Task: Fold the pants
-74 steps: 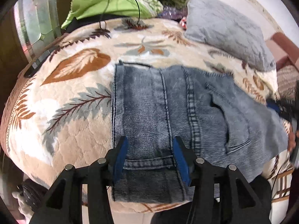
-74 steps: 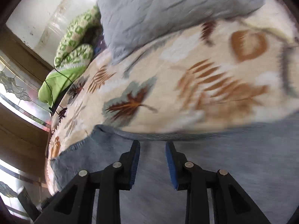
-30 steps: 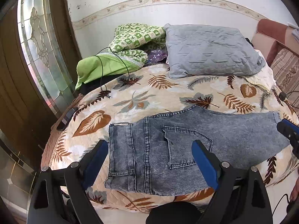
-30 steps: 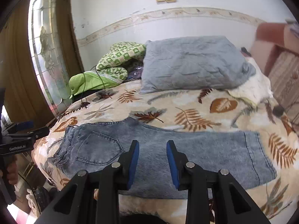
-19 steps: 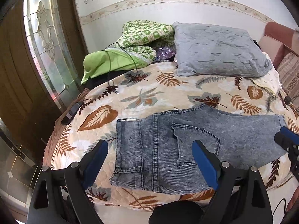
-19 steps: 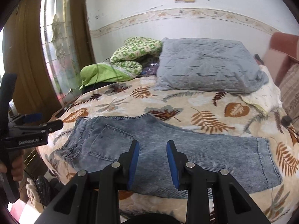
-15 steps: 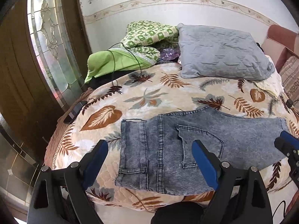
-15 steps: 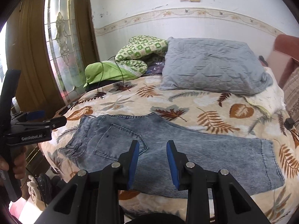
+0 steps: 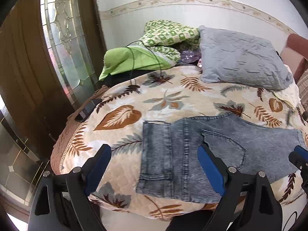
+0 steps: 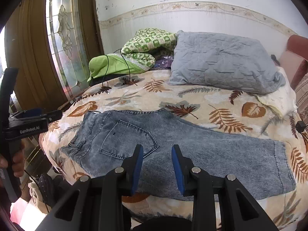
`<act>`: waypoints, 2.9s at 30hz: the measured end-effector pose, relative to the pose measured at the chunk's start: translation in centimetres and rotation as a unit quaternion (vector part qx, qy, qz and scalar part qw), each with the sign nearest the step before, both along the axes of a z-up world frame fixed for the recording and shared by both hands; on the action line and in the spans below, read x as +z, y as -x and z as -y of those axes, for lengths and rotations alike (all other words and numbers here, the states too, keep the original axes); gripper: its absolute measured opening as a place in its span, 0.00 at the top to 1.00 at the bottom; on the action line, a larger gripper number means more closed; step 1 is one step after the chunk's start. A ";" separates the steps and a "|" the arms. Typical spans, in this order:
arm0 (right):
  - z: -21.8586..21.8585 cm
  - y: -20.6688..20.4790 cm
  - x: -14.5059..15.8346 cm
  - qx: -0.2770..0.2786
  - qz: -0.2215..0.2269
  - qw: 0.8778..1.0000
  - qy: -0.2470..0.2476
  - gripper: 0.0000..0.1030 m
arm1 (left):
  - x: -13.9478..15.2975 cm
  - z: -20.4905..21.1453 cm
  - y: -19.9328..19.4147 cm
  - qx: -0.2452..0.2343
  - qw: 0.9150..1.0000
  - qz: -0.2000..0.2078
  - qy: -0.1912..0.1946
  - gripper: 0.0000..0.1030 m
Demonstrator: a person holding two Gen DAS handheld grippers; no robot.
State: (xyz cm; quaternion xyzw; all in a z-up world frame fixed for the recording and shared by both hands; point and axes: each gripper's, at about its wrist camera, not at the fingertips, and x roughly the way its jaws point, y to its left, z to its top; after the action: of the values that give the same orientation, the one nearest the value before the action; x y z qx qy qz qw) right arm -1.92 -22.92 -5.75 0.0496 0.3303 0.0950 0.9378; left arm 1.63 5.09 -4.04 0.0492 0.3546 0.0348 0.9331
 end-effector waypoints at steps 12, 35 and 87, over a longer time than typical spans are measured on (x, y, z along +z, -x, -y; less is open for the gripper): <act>-1.9 -0.6 0.0 0.018 -0.004 1.000 0.000 0.67 | 0.6 -3.9 0.2 0.041 0.999 0.016 0.001 0.12; 13.5 -0.4 -8.6 -0.168 -0.093 0.981 -0.019 0.67 | -7.6 12.9 -7.3 -0.149 0.973 -0.174 0.015 0.12; 28.8 5.6 -10.9 -0.221 -0.085 0.954 -0.184 0.46 | -11.1 18.8 -7.8 -0.155 0.969 -0.172 -0.084 0.09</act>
State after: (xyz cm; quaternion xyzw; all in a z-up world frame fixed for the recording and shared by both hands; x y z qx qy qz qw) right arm -7.57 -51.74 -16.68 0.3012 0.3663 -0.0600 0.8783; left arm 9.48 -13.69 -15.17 0.1874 0.4938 -0.0893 0.8444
